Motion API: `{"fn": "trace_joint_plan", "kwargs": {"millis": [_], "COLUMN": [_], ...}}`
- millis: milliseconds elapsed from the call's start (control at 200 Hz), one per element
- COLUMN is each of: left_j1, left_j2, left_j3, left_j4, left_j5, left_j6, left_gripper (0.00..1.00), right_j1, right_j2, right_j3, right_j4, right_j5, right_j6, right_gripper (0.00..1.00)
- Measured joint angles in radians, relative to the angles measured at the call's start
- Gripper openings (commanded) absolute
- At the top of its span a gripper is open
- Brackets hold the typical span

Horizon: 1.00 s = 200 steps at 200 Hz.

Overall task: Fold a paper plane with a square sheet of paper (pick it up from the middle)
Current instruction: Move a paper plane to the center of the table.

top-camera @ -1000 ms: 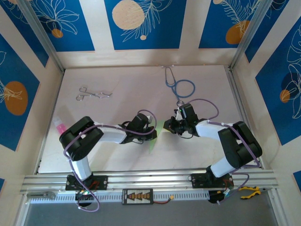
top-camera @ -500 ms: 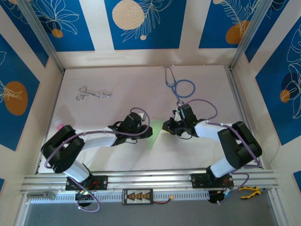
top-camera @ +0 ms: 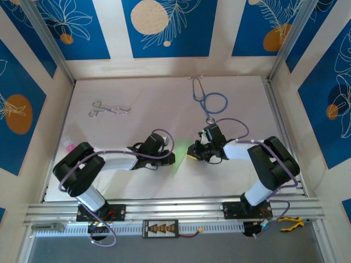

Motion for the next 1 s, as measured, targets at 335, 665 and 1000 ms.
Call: {"fn": "trace_joint_plan", "kwargs": {"millis": [335, 665, 1000], "left_j1": [0.006, 0.02, 0.027], "left_j2": [0.04, 0.06, 0.101], "left_j3": [0.03, 0.032, 0.029], "left_j4": [-0.008, 0.021, 0.131], "left_j5": [0.053, 0.106, 0.16], "left_j6": [0.0, -0.02, -0.087], "left_gripper": [0.23, 0.24, 0.22], "right_j1": [0.002, 0.002, 0.001], "right_j2": [0.031, 0.044, 0.051], "right_j3": [0.006, 0.006, 0.006], "right_j4": [0.006, 0.025, 0.04], "right_j5": [-0.014, -0.04, -0.051], "right_j6": [0.0, 0.0, 0.004], "right_gripper": [0.17, 0.16, 0.16]}}
